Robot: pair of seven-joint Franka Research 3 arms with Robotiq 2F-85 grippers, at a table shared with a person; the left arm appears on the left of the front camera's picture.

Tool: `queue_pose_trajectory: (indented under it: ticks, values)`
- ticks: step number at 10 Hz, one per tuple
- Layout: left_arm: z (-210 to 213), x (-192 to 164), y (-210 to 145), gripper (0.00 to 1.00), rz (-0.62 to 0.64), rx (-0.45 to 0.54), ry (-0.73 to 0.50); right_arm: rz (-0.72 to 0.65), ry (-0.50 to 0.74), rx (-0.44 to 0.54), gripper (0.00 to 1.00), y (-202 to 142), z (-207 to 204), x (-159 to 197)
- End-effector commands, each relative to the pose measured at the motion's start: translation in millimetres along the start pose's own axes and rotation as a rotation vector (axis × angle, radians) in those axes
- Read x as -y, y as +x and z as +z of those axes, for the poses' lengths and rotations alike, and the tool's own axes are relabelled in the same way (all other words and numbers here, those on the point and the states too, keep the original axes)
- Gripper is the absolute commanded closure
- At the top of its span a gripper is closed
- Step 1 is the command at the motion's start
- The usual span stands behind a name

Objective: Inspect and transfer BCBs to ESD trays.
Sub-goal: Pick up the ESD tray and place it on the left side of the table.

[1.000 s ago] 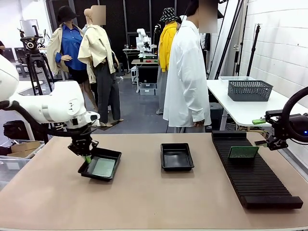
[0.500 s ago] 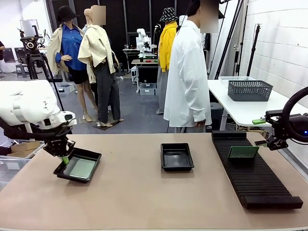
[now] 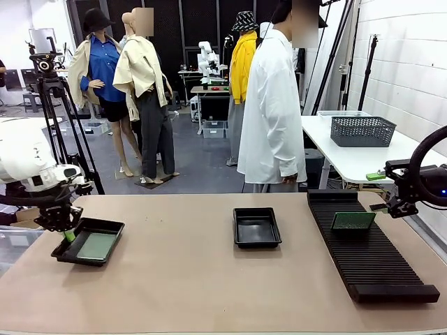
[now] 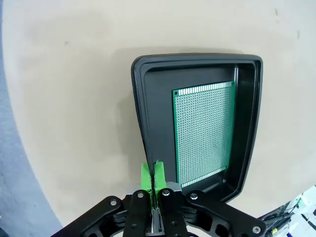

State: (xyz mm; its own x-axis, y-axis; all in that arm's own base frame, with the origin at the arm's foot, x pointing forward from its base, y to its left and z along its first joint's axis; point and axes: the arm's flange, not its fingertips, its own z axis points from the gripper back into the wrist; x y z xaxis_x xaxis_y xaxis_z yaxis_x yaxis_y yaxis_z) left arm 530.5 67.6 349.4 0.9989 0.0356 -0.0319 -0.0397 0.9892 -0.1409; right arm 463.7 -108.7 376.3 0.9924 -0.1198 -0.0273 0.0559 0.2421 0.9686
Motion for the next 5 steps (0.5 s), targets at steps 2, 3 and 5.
queue_pose_trajectory:
  ticks: [2,3,5]
  values:
    - [12,-20,-7,1.00,0.019,0.052,-0.019,0.006,0.002,-0.009,0.00,-1,0,0]
    - [13,-24,-6,1.00,0.023,0.049,-0.011,0.006,0.002,-0.009,0.00,-1,0,0]
    - [13,-23,-5,1.00,-0.004,0.067,0.001,0.006,0.002,-0.009,0.00,-1,0,0]
